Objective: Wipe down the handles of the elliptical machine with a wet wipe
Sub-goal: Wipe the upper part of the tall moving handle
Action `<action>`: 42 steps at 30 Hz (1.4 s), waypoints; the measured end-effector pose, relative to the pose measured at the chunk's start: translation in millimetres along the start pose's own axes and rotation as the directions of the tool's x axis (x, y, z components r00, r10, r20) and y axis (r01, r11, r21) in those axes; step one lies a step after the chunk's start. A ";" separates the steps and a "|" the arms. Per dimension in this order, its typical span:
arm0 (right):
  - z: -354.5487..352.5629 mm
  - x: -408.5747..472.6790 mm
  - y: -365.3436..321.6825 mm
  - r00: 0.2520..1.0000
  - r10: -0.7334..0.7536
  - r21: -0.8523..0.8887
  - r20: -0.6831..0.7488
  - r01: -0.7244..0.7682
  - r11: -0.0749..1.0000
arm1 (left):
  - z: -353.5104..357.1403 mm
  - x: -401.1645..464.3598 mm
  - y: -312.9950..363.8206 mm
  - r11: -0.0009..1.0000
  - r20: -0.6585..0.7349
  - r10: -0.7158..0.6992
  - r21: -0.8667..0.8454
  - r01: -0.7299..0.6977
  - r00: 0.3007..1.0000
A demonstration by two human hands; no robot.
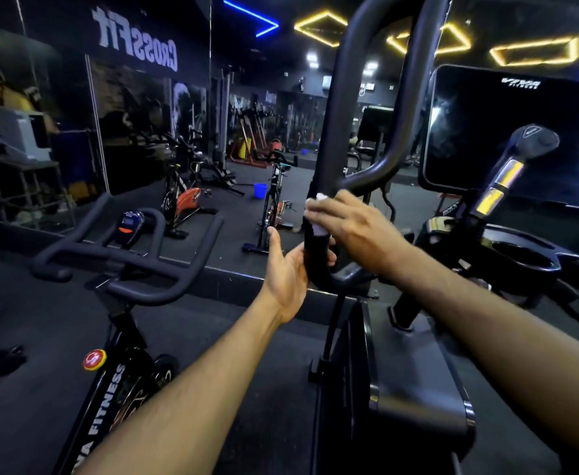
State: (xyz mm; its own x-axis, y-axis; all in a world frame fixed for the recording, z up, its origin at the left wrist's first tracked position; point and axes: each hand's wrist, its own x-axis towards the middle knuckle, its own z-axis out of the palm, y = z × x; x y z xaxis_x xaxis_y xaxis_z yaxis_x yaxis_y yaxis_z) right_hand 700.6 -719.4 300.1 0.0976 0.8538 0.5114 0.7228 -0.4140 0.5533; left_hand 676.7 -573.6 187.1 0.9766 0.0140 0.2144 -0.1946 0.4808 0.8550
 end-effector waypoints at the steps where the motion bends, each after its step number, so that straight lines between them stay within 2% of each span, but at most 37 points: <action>1: 4.2 -4.0 -9.6 0.999 -0.010 0.001 0.031 0.010 1.000 | -0.2 0.0 0.7 1.000 0.000 0.001 -0.013 -0.001 1.000; 4: 9.6 -10.5 -24.6 0.994 -0.088 -0.027 0.067 0.090 0.996 | 1.3 -1.7 3.6 0.999 -0.013 -0.012 -0.045 0.011 1.000; 7: 2.1 -7.4 -24.4 0.947 -0.247 -0.022 0.205 0.257 0.966 | -1.3 -0.6 2.3 0.998 -0.045 -0.018 -0.057 0.015 0.999; 8: -2.5 -2.9 -18.7 0.941 -0.279 -0.035 0.190 0.290 0.956 | -1.6 -0.7 2.3 0.998 -0.053 -0.018 -0.059 0.015 0.998; 9: -7.1 4.1 -10.9 0.952 -0.266 -0.063 0.149 0.278 0.959 | -1.6 -0.8 1.7 0.998 -0.060 -0.015 -0.057 0.012 0.998; 11: -12.3 18.9 4.7 0.990 -0.133 -0.095 0.036 0.136 0.986 | 0.3 -2.0 2.4 0.998 -0.064 -0.011 -0.057 0.007 0.998; 13: -10.9 27.6 6.7 0.998 -0.043 -0.101 0.051 0.047 0.994 | 2.1 -3.4 3.8 0.999 -0.053 -0.011 -0.046 0.008 0.999; 16: -0.9 14.0 -11.8 0.992 -0.078 -0.087 0.095 0.086 0.992 | -0.7 -2.0 3.0 0.999 -0.038 -0.022 -0.041 0.020 0.999; 20: 18.3 -22.4 -22.1 0.999 -0.034 0.201 0.005 0.032 0.979 | 0.5 1.1 1.8 0.998 -0.043 -0.035 -0.046 0.033 0.998; 22: 24.5 -33.2 -24.1 0.990 0.098 0.327 -0.101 -0.060 0.943 | 1.0 -0.4 2.7 0.999 -0.044 -0.030 -0.027 0.028 0.999; 24: 19.7 -30.7 -26.9 0.904 0.336 0.446 -0.265 -0.194 0.874 | 0.6 -0.8 2.6 1.000 -0.042 -0.023 -0.018 0.022 0.999; 26: 13.2 -18.9 -27.1 0.745 0.548 0.532 -0.380 -0.309 0.789 | 2.2 -1.4 2.8 1.000 -0.051 -0.018 -0.012 0.018 0.999; 28: 17.2 -7.7 -31.7 0.627 0.679 0.593 -0.382 -0.398 0.700 | 3.4 -2.9 3.1 1.000 -0.054 -0.025 -0.004 0.024 0.998; 31: 34.7 -10.1 -51.1 0.560 0.767 0.652 -0.313 -0.461 0.602 | 3.0 -3.3 4.3 0.999 -0.035 -0.030 0.015 0.031 0.999; 33: 43.2 -24.4 -61.8 0.591 0.761 0.657 -0.265 -0.467 0.592 | 3.8 -4.6 5.9 0.999 -0.030 -0.039 0.024 0.039 0.999; 35: 46.5 -39.8 -65.8 0.658 0.719 0.635 -0.222 -0.463 0.619 | 2.6 -5.5 7.1 0.998 -0.033 -0.050 0.031 0.051 0.998; 37: 38.1 -42.5 -62.5 0.721 0.640 0.523 -0.267 -0.449 0.724 | 0.8 -3.9 7.1 0.998 -0.033 -0.051 0.044 0.052 0.998; 40: 18.3 -17.1 -41.5 0.793 0.457 0.324 -0.404 -0.343 0.882 | 0.2 -2.6 8.1 0.998 -0.035 -0.052 0.033 0.053 0.998; 42: 8.5 7.7 -29.4 0.864 0.375 0.210 -0.336 -0.319 0.924 | -0.2 -2.9 9.8 0.998 -0.029 -0.050 0.043 0.051 0.998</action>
State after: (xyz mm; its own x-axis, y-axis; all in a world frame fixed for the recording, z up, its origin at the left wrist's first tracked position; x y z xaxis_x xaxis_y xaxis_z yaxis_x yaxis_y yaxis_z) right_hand 686.0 -698.0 282.2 0.1254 0.4763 0.8703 0.7807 -0.5886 0.2097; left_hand 672.0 -568.8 194.7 0.9874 0.0151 0.1578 -0.1481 0.4425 0.8845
